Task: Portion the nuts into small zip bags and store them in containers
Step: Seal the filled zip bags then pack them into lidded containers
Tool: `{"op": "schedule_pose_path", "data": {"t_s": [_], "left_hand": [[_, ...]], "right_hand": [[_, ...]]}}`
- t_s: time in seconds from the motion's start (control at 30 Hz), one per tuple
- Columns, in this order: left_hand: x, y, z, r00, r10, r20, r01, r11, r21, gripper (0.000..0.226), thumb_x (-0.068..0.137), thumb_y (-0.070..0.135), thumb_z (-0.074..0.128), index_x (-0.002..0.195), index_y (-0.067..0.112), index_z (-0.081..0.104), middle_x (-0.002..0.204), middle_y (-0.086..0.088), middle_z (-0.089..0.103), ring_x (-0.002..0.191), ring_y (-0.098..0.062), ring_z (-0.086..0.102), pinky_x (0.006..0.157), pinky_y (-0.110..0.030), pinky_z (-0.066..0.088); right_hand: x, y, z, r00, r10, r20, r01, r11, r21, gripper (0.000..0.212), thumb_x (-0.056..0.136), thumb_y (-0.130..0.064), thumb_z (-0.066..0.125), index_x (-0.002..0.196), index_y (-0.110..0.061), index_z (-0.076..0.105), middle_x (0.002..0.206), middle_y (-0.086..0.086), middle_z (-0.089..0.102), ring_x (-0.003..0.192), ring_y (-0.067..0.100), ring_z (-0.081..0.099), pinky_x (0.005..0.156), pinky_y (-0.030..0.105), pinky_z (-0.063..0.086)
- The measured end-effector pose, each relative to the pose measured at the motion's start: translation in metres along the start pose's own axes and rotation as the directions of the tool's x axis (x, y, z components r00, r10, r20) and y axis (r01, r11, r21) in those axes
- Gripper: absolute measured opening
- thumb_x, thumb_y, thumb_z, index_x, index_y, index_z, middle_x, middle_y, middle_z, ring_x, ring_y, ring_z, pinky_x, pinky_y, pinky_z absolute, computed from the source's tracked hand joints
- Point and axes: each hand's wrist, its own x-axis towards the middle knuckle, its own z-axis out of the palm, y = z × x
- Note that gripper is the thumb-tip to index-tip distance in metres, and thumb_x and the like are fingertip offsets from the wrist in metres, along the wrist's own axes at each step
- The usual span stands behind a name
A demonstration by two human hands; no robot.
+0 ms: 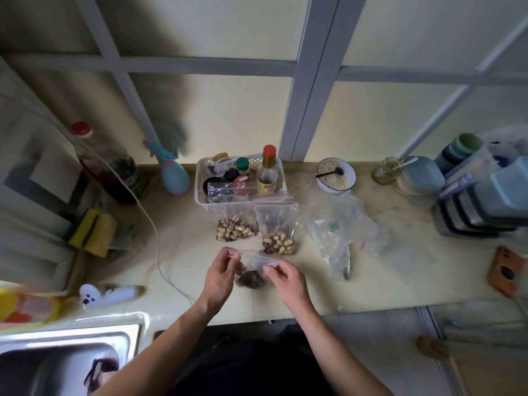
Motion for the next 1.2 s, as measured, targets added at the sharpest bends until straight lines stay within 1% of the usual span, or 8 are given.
{"op": "schedule_pose_path", "data": {"t_s": [0.2, 0.33, 0.47, 0.6, 0.8, 1.0, 1.1, 1.2], "left_hand": [[-0.007, -0.006, 0.006, 0.99, -0.136, 0.023, 0.138, 0.983, -0.121, 0.012, 0.099, 0.019, 0.058, 0.101, 0.007, 0.054, 0.091, -0.006, 0.064, 0.086, -0.02, 0.059, 0.081, -0.035, 0.047], [-0.01, -0.006, 0.004, 0.988, -0.111, 0.104, 0.12, 0.99, -0.078, 0.034, 0.088, 0.025, 0.075, 0.118, 0.024, 0.058, 0.103, -0.009, 0.068, 0.097, -0.015, 0.065, 0.09, -0.026, 0.05], [-0.013, 0.003, 0.009, 0.947, -0.074, 0.313, 0.045, 0.994, 0.098, 0.02, 0.09, 0.034, 0.074, 0.103, 0.018, 0.073, 0.094, -0.007, 0.072, 0.084, -0.011, 0.063, 0.082, -0.025, 0.05], [-0.017, 0.007, 0.014, 0.959, -0.046, 0.281, 0.026, 0.997, 0.077, 0.024, 0.095, 0.025, 0.068, 0.087, 0.003, 0.068, 0.068, -0.005, 0.059, 0.063, -0.015, 0.052, 0.062, -0.025, 0.046], [-0.022, 0.018, 0.02, 0.939, -0.145, 0.311, 0.13, 0.989, 0.069, 0.037, 0.104, 0.032, 0.051, 0.09, -0.001, 0.059, 0.07, -0.006, 0.062, 0.061, -0.018, 0.053, 0.051, -0.023, 0.037], [-0.02, 0.01, 0.017, 0.907, -0.346, 0.241, 0.386, 0.911, -0.146, 0.064, 0.1, 0.062, 0.035, 0.117, 0.012, 0.07, 0.11, -0.007, 0.074, 0.102, -0.02, 0.068, 0.091, -0.037, 0.047], [-0.028, 0.008, 0.026, 0.91, -0.296, 0.292, 0.327, 0.943, -0.065, 0.057, 0.098, 0.059, 0.044, 0.114, 0.012, 0.072, 0.113, -0.004, 0.074, 0.109, -0.016, 0.067, 0.095, -0.035, 0.048], [-0.033, 0.012, 0.038, 0.967, -0.154, 0.203, 0.173, 0.982, -0.078, 0.053, 0.101, 0.049, 0.048, 0.095, 0.002, 0.071, 0.092, -0.01, 0.075, 0.09, -0.019, 0.071, 0.085, -0.03, 0.05]], "right_hand": [[-0.006, -0.013, -0.002, 1.0, -0.013, 0.024, 0.01, 0.994, 0.112, 0.019, 0.097, -0.03, 0.065, 0.113, -0.03, 0.075, 0.104, -0.008, 0.077, 0.088, 0.006, 0.069, 0.081, 0.03, 0.057], [-0.007, -0.013, -0.006, 0.998, -0.042, 0.043, 0.043, 0.998, -0.044, 0.015, 0.099, -0.033, 0.063, 0.104, -0.028, 0.076, 0.098, -0.011, 0.077, 0.091, 0.007, 0.07, 0.082, 0.026, 0.055], [-0.007, -0.014, -0.007, 0.987, -0.128, 0.101, 0.148, 0.964, -0.222, 0.016, 0.099, -0.033, 0.06, 0.095, -0.025, 0.074, 0.079, -0.013, 0.07, 0.069, 0.008, 0.06, 0.07, 0.033, 0.052], [-0.008, -0.013, -0.006, 0.985, -0.139, 0.103, 0.163, 0.948, -0.274, 0.017, 0.099, -0.031, 0.059, 0.087, -0.022, 0.066, 0.07, -0.004, 0.062, 0.062, 0.016, 0.05, 0.064, 0.037, 0.048], [-0.012, -0.022, -0.002, 0.991, -0.074, 0.11, 0.101, 0.959, -0.266, 0.028, 0.107, -0.029, 0.048, 0.094, -0.016, 0.068, 0.075, 0.001, 0.067, 0.069, 0.014, 0.058, 0.069, 0.032, 0.045], [-0.01, -0.02, 0.0, 0.984, -0.068, -0.163, 0.024, 0.965, -0.261, 0.029, 0.106, -0.032, 0.047, 0.103, -0.02, 0.074, 0.083, 0.001, 0.075, 0.074, 0.018, 0.069, 0.066, 0.031, 0.05], [-0.01, -0.026, 0.002, 0.953, -0.032, -0.301, -0.031, 0.979, -0.202, 0.032, 0.106, -0.034, 0.048, 0.103, -0.016, 0.074, 0.086, 0.004, 0.076, 0.082, 0.026, 0.069, 0.065, 0.027, 0.038], [-0.012, -0.04, 0.006, 0.935, -0.053, -0.35, -0.018, 0.98, -0.196, 0.029, 0.106, -0.031, 0.051, 0.105, -0.016, 0.076, 0.095, 0.006, 0.077, 0.089, 0.028, 0.066, 0.068, 0.028, 0.036]]}}
